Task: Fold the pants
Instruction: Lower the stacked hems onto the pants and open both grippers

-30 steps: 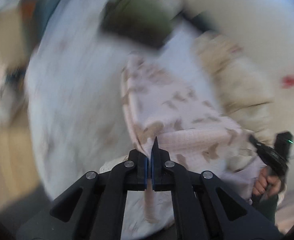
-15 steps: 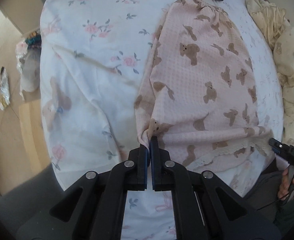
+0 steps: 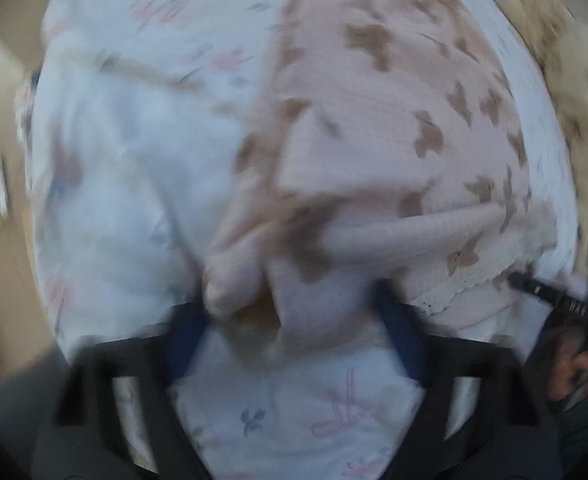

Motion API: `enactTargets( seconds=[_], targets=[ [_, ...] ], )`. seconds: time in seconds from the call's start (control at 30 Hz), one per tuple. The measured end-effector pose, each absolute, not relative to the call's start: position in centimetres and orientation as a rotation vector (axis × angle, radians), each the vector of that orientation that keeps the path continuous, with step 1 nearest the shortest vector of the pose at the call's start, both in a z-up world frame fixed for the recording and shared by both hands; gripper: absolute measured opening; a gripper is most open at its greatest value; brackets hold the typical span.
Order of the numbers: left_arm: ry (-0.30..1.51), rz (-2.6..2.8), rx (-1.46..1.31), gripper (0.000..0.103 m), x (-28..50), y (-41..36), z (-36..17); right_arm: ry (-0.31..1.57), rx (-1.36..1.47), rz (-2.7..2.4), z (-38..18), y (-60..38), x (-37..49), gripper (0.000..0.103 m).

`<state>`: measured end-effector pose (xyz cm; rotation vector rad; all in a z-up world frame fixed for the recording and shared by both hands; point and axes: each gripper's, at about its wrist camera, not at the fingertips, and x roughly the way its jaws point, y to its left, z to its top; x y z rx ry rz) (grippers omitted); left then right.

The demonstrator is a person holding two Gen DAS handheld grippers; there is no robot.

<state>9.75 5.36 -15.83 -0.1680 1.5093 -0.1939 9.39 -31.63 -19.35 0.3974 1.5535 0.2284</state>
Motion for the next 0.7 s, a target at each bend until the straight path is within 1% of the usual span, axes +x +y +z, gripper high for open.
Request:
enactTargets(
  seconds=[0.03,0.07,0.13,0.23,0.3,0.33,0.37,0.43,0.47,0.5,0.53,0.57,0.6,0.63,0.67,0.7],
  targets=[
    [1.515,-0.211,-0.127,0.019,9.8,4.9,-15.8,1.559,0.399,0.248,-19.0,-31.5,9.3,0.007],
    [1.532,-0.232,-0.133,0.008,9.8,4.8,-15.9,1.556,0.411,0.259,-18.5,-31.4,9.0,0.007],
    [1.558,-0.243,-0.232,0.006,9.5,5.6,-15.1,1.546,0.423,0.278,-16.6,-31.6,8.3,0.007],
    [1.552,-0.313,-0.290,0.006,8.7,6.2,-12.3,1.554,0.434,0.323,-13.4,-32.2,7.1,0.006],
    [1.561,-0.358,-0.308,0.006,8.1,6.7,-11.2,1.588,0.460,0.329,-12.5,-33.0,6.5,0.006],
    [1.575,-0.351,-0.298,0.006,7.9,6.9,-11.1,1.628,0.470,0.327,-12.7,-33.5,6.2,0.007],
    [1.600,-0.325,-0.289,0.006,7.7,7.4,-11.5,1.674,0.445,0.318,-13.2,-33.6,6.1,0.012],
    [1.666,-0.242,-0.238,0.007,7.2,7.8,-13.1,1.746,0.394,0.263,-15.0,-34.4,5.9,0.012],
    [1.663,-0.205,-0.202,0.010,7.5,7.7,-13.2,1.764,0.372,0.223,-15.8,-34.8,5.9,0.012],
    [1.648,-0.170,-0.146,0.010,7.4,7.7,-13.2,1.759,0.341,0.195,-16.2,-35.2,6.2,0.012],
    [1.628,-0.146,-0.099,0.014,7.4,7.6,-13.0,1.734,0.331,0.182,-16.1,-35.6,6.8,0.012],
    [1.609,-0.127,-0.060,0.029,7.3,7.5,-12.6,1.707,0.345,0.165,-15.8,-36.0,7.3,0.014],
    [1.593,-0.117,-0.051,0.038,7.2,7.4,-12.3,1.658,0.398,0.154,-15.3,-36.8,7.8,0.018],
    [1.577,-0.113,-0.074,0.052,7.3,7.7,-12.1,1.594,0.481,0.165,-14.7,-37.6,8.3,0.042],
    [1.558,-0.113,-0.121,0.057,7.4,8.1,-11.7,1.544,0.543,0.174,-14.5,-38.1,8.8,0.072],
    [1.554,-0.112,-0.135,0.057,7.6,8.2,-11.6,1.501,0.585,0.160,-14.4,-38.4,9.3,0.077]
  ],
)
